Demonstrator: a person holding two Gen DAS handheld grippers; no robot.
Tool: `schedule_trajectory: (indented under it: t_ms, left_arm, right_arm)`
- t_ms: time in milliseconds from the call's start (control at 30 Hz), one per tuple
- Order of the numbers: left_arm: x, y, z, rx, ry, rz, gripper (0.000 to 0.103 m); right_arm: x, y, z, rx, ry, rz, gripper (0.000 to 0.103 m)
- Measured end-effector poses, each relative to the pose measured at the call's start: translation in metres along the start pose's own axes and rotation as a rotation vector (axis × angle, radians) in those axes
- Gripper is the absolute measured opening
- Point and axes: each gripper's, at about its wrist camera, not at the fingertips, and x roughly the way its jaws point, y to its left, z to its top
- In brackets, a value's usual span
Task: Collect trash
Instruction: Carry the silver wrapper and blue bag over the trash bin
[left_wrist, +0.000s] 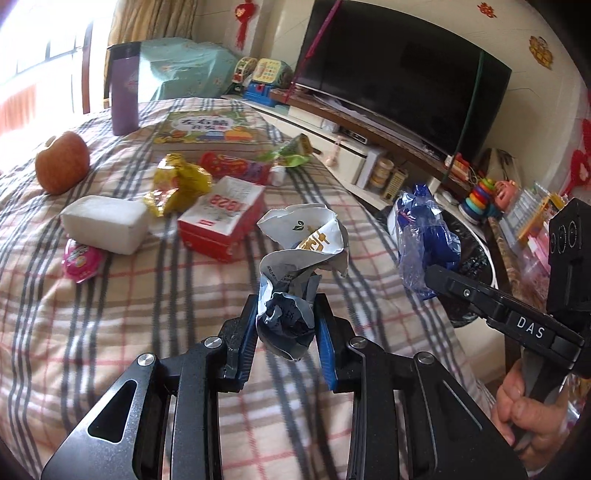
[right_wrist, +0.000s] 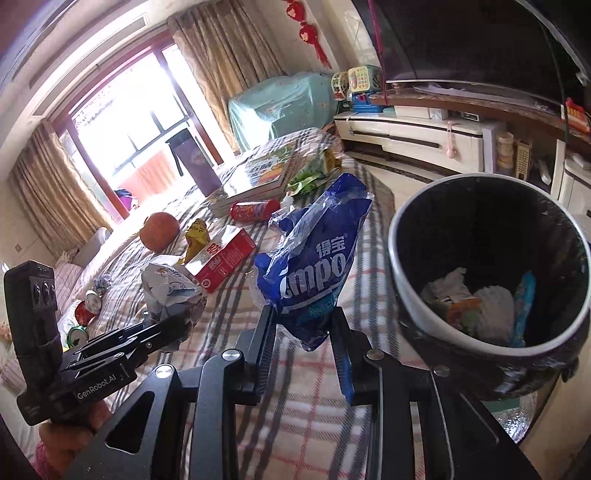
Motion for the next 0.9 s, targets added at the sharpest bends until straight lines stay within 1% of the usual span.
schedule_trajectory:
  t_ms: [167, 433, 900]
  left_arm:
    - [0.008, -0.017, 0.000, 0.017, 0.021, -0.034, 0.027]
    - [0.014, -0.038, 0.004, 0.057, 0.027, -0.057, 0.027]
    - [0.025, -0.071, 0.009, 0.111, 0.048, -0.090, 0.027]
  right_arm:
    - [-0.015, -0.014, -0.003, 0.019, -0.015, -0.025, 0.030]
    - [-0.036, -0.038, -0.008, 0.062, -0.043, -0.057, 0.030]
    - [-0.052, -0.073, -0.009, 0.122, -0.064, -0.097, 0.030]
